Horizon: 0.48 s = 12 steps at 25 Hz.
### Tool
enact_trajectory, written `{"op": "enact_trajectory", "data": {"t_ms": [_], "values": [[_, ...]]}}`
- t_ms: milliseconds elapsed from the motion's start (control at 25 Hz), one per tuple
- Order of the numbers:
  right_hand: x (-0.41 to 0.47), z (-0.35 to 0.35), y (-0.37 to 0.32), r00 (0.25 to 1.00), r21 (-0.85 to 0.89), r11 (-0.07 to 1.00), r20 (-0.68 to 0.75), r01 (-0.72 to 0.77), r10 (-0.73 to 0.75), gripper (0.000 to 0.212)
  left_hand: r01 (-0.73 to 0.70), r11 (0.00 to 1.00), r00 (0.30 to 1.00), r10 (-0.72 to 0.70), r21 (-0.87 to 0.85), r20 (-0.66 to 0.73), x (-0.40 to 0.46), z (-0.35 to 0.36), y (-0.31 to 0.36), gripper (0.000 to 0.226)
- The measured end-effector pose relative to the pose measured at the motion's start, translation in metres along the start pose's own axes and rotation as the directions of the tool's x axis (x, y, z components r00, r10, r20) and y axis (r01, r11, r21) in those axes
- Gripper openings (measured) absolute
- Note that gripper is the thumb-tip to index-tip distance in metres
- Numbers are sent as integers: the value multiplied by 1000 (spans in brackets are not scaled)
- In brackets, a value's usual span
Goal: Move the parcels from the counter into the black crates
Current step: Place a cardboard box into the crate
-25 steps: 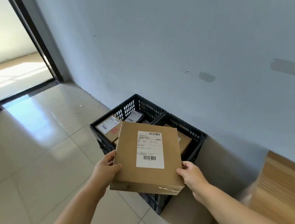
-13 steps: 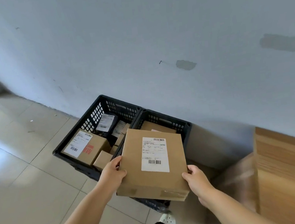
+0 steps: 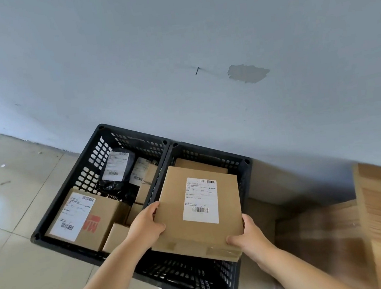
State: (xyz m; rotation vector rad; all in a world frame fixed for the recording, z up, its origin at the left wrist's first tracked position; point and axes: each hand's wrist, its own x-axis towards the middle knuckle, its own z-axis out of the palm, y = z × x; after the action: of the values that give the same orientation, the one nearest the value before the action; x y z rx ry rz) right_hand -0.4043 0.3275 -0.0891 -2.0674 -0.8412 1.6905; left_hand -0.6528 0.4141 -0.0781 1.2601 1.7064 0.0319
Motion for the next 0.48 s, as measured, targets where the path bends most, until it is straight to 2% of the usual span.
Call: {"op": "enact_trajectory", "data": {"t_ms": [160, 280, 320, 480], "values": [[36, 8, -8, 1000, -69, 998, -14, -11, 10, 68, -38, 994, 999, 35, 103, 33, 53, -3, 7, 65], [67, 20, -7, 997, -121, 993, -80, -4, -6, 104, -93, 985, 994, 83, 146, 73, 91, -2, 7, 65], [75, 25, -7, 995, -140, 990, -98, 1, -15, 109, -106, 983, 992, 94, 152, 82, 101, -1, 5, 65], [99, 41, -3, 991, -207, 978, -136, -19, -9, 107, -161, 969, 983, 141, 189, 114, 128, 6, -6, 66]]}}
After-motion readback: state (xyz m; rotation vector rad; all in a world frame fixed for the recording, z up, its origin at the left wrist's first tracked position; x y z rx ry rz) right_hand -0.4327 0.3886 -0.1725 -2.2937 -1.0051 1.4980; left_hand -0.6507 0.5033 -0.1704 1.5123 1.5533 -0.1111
